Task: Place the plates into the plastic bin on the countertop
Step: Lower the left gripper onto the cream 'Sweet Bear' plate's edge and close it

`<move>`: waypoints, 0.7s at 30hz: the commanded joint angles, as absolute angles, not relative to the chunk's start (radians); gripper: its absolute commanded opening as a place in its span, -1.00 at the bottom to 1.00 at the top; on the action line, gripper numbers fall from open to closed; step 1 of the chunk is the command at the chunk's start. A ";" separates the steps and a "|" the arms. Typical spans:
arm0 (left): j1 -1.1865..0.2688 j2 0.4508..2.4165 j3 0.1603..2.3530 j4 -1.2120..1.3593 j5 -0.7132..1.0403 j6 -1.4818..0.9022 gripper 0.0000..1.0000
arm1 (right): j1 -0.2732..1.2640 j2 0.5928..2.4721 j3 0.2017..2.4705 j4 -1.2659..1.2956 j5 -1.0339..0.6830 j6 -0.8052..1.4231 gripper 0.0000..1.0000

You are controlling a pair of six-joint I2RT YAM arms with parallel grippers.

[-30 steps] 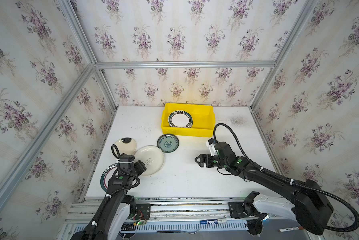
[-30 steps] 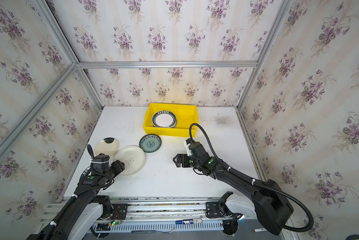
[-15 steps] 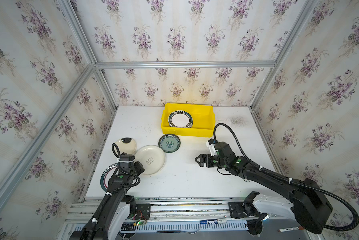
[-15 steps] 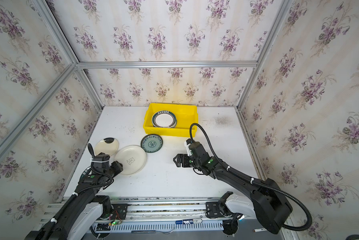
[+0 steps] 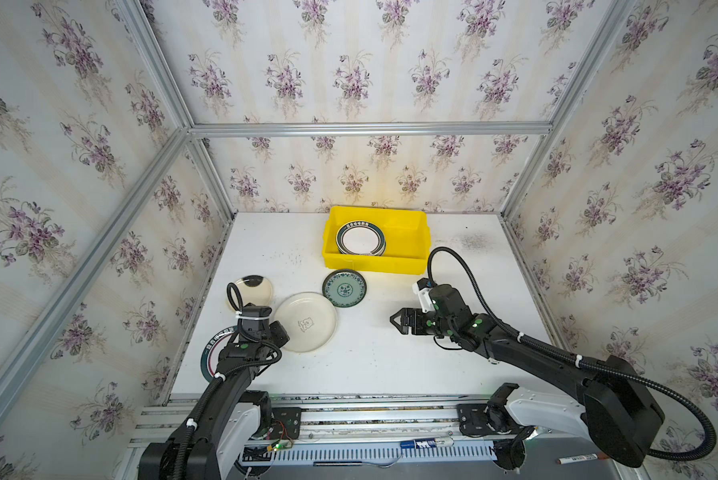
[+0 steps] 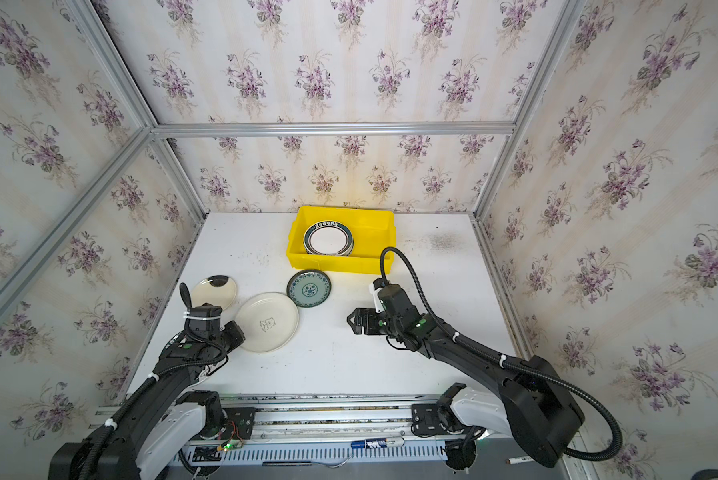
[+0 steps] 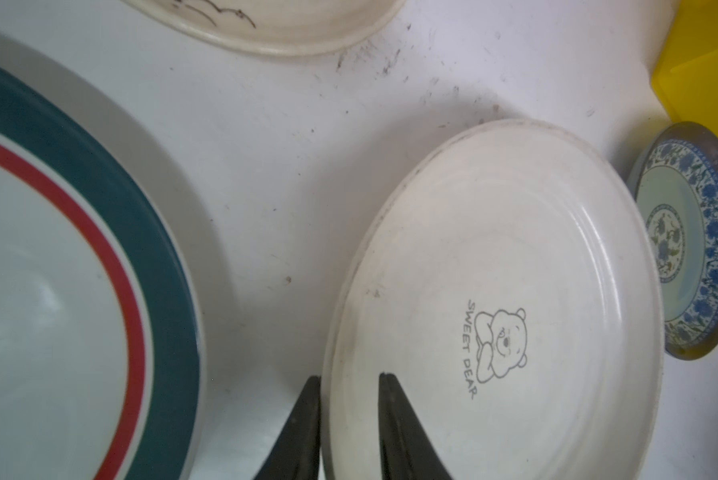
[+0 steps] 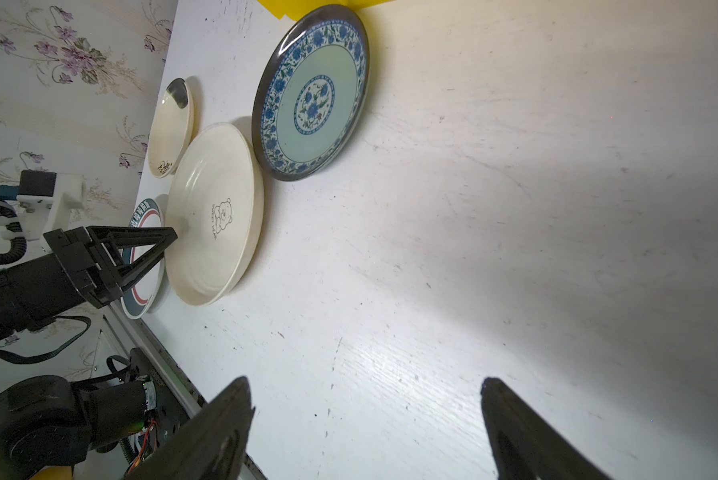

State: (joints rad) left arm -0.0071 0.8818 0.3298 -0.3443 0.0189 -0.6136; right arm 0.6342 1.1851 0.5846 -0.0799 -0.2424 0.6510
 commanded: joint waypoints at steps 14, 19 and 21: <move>-0.006 0.896 0.342 -0.322 0.020 -0.605 -0.88 | 0.627 1.165 0.567 -0.046 -0.248 0.669 0.73; -0.006 0.899 0.344 -0.322 0.023 -0.604 -0.99 | 0.626 1.166 0.566 -0.044 -0.250 0.672 0.73; -0.006 0.900 0.345 -0.322 0.025 -0.603 -1.00 | 0.625 1.165 0.567 -0.044 -0.252 0.673 0.73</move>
State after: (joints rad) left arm -0.0071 0.8982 0.3336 -0.3439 0.0200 -0.6098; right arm 0.6270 1.1687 0.5671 -0.0628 -0.2501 0.6655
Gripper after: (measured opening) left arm 0.075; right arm 0.865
